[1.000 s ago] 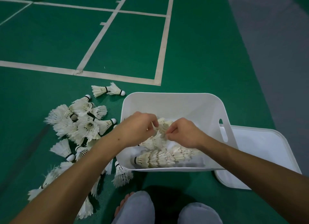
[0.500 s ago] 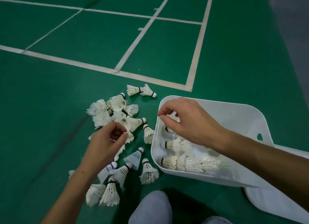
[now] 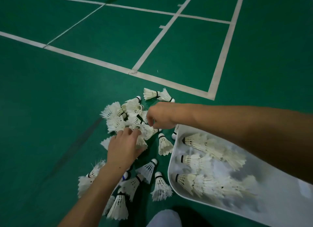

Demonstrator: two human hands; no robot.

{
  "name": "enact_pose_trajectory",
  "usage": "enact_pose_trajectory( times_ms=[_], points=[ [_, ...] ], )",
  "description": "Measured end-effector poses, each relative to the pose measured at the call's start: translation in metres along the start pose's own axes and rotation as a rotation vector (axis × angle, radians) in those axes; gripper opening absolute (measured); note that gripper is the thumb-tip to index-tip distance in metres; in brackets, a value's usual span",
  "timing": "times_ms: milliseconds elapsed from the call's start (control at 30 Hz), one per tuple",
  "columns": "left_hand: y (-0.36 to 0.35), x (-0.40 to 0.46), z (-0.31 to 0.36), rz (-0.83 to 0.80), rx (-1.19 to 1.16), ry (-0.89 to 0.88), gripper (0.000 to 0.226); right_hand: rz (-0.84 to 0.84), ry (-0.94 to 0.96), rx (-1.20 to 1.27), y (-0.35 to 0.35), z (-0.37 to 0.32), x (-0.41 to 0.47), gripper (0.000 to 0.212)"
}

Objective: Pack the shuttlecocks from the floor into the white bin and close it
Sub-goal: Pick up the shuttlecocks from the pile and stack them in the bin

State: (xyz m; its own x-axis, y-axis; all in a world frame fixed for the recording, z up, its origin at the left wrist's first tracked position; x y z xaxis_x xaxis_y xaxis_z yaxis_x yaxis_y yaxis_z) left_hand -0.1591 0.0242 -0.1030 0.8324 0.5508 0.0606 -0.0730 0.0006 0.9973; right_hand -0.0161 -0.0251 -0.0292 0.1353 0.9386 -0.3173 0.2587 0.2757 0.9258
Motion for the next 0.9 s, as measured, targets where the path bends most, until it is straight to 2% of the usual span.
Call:
enact_pose_trajectory(
  times_ms=[100,233,333,433,500,667,900],
  points=[
    [-0.005,0.009,-0.008,0.001,0.074,0.031,0.053,-0.139,-0.015,0.022,-0.024,-0.001,0.020,0.038],
    [0.008,0.011,-0.020,0.113,0.044,0.062,0.006,-0.187,-0.011,0.039,-0.043,0.000,0.041,0.055],
    [0.010,0.006,-0.032,0.166,-0.024,0.109,0.010,-0.183,0.021,0.032,-0.053,-0.001,0.052,0.050],
    [0.015,0.000,-0.043,0.229,-0.167,0.162,0.009,-0.103,0.039,-0.001,-0.047,-0.003,0.059,0.020],
    [0.021,-0.003,-0.048,0.253,-0.255,0.196,0.012,-0.046,0.053,-0.003,-0.037,-0.006,0.059,0.010],
    [0.055,-0.005,-0.045,0.365,-0.425,0.230,0.023,0.154,0.050,0.065,0.007,-0.008,0.034,0.006],
    [0.124,-0.013,-0.017,0.527,-0.591,0.148,0.029,0.528,-0.039,0.119,0.071,0.002,-0.064,0.007]
  ],
)
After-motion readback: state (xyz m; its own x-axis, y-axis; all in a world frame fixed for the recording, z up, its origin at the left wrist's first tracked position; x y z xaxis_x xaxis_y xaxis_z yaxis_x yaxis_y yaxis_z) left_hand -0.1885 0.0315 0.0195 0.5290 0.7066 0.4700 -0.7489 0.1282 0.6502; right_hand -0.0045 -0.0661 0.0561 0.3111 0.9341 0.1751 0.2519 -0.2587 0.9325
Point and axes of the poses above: each hand's wrist, its own x-axis towards the middle knuckle, its own y-axis out of the back of the hand, z = x × y, the point moved 7 cm from there along x, towards the middle knuckle, and after that the axes turned 8 degrees about z, right-handed, at the moved point
